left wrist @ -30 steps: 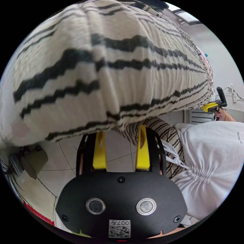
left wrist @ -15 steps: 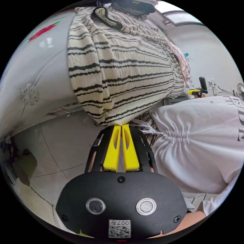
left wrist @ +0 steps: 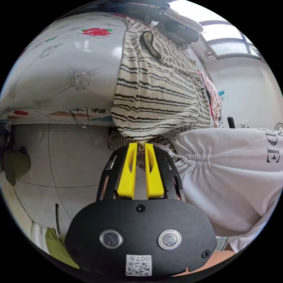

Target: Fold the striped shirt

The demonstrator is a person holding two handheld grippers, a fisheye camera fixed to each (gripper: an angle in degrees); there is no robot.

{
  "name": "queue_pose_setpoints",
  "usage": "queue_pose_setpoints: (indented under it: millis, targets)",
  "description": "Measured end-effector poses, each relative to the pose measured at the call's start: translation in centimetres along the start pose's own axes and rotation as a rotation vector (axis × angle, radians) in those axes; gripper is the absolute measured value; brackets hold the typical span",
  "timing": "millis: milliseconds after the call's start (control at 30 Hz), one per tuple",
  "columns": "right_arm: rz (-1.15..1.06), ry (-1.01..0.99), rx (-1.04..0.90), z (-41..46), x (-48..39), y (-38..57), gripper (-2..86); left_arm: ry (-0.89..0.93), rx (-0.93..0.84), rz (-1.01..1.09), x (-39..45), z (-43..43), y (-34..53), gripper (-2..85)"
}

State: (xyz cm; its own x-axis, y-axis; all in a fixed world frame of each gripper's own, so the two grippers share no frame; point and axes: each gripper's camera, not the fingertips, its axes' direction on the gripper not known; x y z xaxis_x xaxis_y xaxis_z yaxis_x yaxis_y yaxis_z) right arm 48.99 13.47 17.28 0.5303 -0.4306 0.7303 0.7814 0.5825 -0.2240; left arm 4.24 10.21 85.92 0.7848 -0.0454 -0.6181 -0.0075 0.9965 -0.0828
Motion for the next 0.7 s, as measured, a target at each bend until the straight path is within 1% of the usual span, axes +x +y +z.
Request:
queue_pose_setpoints:
  millis: [67,233,300,400,500,533,667,700]
  targets:
    - [0.059,0.016,-0.024,2.7,1.8,1.0,8.9,-0.03,-0.023,-0.049,-1.0,1.3,0.0,11.5]
    - [0.143,0.015,0.02,6.0,4.8,1.8,10.2,-0.063,-0.079,-0.083,-3.7,3.8,-0.5,17.5]
    - [0.134,-0.016,0.03,7.0,5.1,1.8,9.7,-0.057,-0.111,-0.048,-4.1,4.9,-1.6,18.2]
    - [0.119,0.015,0.01,8.4,5.2,1.9,6.9,-0.062,-0.113,0.065,-3.3,6.4,-4.3,18.7]
    - [0.111,-0.013,0.029,8.7,5.4,2.5,2.5,-0.082,-0.131,0.167,-2.0,8.0,-6.9,16.8]
    - [0.103,-0.007,0.036,8.6,5.4,2.9,1.0,-0.099,-0.134,0.199,-1.4,8.3,-7.8,14.7]
    - [0.033,-0.046,0.043,7.2,4.6,4.6,0.0,-0.155,-0.158,0.252,-0.2,8.2,-8.6,0.9]
    - [0.02,-0.058,0.046,6.9,4.4,4.9,0.0,-0.151,-0.15,0.274,0.0,7.9,-8.2,0.5]
